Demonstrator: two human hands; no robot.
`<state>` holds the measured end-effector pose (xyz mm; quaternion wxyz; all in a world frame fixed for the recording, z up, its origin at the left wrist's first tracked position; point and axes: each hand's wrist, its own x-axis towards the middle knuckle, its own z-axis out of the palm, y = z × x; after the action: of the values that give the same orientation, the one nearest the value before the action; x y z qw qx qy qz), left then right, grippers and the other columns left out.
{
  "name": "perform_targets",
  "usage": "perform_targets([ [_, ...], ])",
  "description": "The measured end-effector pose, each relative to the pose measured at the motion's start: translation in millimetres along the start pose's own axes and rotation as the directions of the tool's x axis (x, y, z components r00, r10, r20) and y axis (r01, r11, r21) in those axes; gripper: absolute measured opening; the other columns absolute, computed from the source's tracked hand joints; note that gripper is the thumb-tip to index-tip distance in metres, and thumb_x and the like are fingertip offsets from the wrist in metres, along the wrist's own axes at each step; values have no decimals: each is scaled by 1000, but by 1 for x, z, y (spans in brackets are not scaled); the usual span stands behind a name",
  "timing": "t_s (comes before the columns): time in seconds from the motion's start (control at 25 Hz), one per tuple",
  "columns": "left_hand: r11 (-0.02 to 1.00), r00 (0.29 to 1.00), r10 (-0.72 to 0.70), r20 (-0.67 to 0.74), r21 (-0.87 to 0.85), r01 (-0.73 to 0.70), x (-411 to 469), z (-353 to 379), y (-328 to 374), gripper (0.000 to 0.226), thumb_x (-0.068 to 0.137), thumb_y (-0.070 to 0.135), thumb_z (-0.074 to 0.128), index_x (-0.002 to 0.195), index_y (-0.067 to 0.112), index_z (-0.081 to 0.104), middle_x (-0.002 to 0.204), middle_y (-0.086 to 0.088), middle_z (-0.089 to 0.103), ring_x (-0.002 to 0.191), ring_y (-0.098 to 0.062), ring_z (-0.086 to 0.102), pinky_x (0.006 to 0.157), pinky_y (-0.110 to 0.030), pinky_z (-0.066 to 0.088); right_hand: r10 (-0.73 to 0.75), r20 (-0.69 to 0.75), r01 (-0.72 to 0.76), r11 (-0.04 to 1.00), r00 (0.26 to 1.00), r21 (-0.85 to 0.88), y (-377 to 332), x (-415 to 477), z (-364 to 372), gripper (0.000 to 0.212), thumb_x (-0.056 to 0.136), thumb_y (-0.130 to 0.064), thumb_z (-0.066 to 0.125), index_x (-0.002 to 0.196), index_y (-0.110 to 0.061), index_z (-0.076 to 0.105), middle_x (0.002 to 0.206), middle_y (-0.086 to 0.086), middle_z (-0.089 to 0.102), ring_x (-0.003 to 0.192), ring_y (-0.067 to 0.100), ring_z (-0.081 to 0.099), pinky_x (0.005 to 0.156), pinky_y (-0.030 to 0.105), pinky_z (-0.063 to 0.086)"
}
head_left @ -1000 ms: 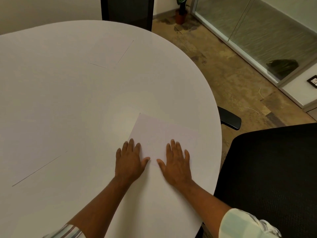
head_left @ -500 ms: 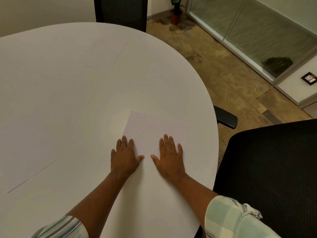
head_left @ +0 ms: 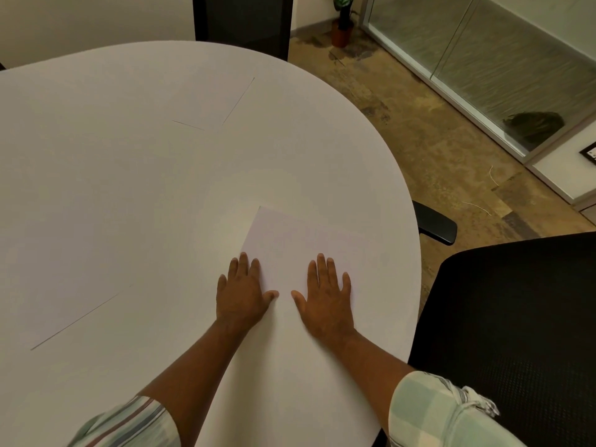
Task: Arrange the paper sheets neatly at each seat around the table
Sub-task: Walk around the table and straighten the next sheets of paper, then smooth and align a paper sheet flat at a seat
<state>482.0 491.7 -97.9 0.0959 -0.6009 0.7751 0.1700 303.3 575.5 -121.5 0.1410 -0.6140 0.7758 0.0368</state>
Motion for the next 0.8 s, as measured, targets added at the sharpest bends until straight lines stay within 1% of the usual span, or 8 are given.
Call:
perform_targets([
  [0.24, 999, 999, -1, -44, -47, -1, -3, 4, -3, 100, 93, 72, 55, 166, 16, 16, 176, -13, 13, 162, -34, 15, 127, -55, 27, -1, -10, 2, 1000, 1000, 4, 2, 0, 2, 86, 101, -67, 10, 165, -9, 13, 174, 13, 3, 161, 31, 5, 126, 60, 15],
  [0.36, 994, 997, -7, -78, -111, -1, -12, 7, -14, 105, 93, 73, 53, 167, 14, 7, 176, -15, 8, 163, -34, 11, 130, -50, 21, -5, 0, 5, 1000, 1000, -20, 1, -1, 0, 86, 100, -66, 8, 165, -9, 12, 174, 13, 1, 161, 31, 4, 126, 59, 14],
  [0.48, 991, 997, 29, -74, -129, -38, -23, 12, -35, 103, 95, 71, 49, 167, 14, 2, 176, -16, 2, 163, -34, 5, 131, -46, 15, -14, 3, 14, 1000, 1000, -2, 0, -3, -6, 89, 98, -67, 2, 165, -9, 10, 173, 12, -3, 161, 30, 1, 126, 59, 10],
  [0.52, 990, 997, 30, -77, -134, -40, -28, 13, -43, 102, 96, 71, 48, 167, 14, 2, 176, -16, 1, 163, -33, 4, 131, -46, 14, -20, -9, 20, 1000, 1000, 3, -3, -4, -8, 89, 98, -67, 4, 165, -9, 11, 173, 13, -1, 161, 30, 3, 126, 60, 10],
  [0.6, 986, 994, 1, -105, -168, -19, -37, 13, -64, 97, 98, 68, 47, 167, 14, 6, 176, -14, 3, 164, -31, 4, 131, -43, 11, -48, -114, 51, 998, 992, 23, -13, -7, -11, 83, 101, -61, 19, 162, -4, 25, 171, 18, 15, 158, 35, 19, 123, 64, 17],
  [0.64, 981, 992, -23, -125, -195, -2, -42, 12, -74, 94, 98, 65, 47, 167, 14, 9, 176, -13, 5, 164, -30, 5, 131, -42, 11, -64, -160, 70, 997, 985, 33, -18, -7, -11, 81, 102, -58, 25, 160, -2, 30, 170, 19, 21, 157, 36, 24, 122, 65, 20],
  [0.72, 965, 981, -96, -171, -259, 49, -54, 8, -98, 88, 99, 59, 49, 167, 13, 17, 176, -12, 10, 163, -29, 9, 131, -40, 10, -127, -156, 135, 990, 980, 38, -37, -5, -10, 81, 102, -59, 26, 161, -4, 27, 172, 17, 18, 158, 34, 19, 124, 62, 18],
  [0.8, 946, 967, -172, -187, -306, 109, -66, 4, -122, 83, 101, 54, 50, 166, 13, 20, 176, -12, 12, 163, -28, 9, 132, -39, 9, -222, -151, 229, 973, 963, 36, -65, 1, -6, 82, 101, -60, 25, 163, -6, 23, 173, 14, 14, 160, 31, 14, 125, 59, 17],
])
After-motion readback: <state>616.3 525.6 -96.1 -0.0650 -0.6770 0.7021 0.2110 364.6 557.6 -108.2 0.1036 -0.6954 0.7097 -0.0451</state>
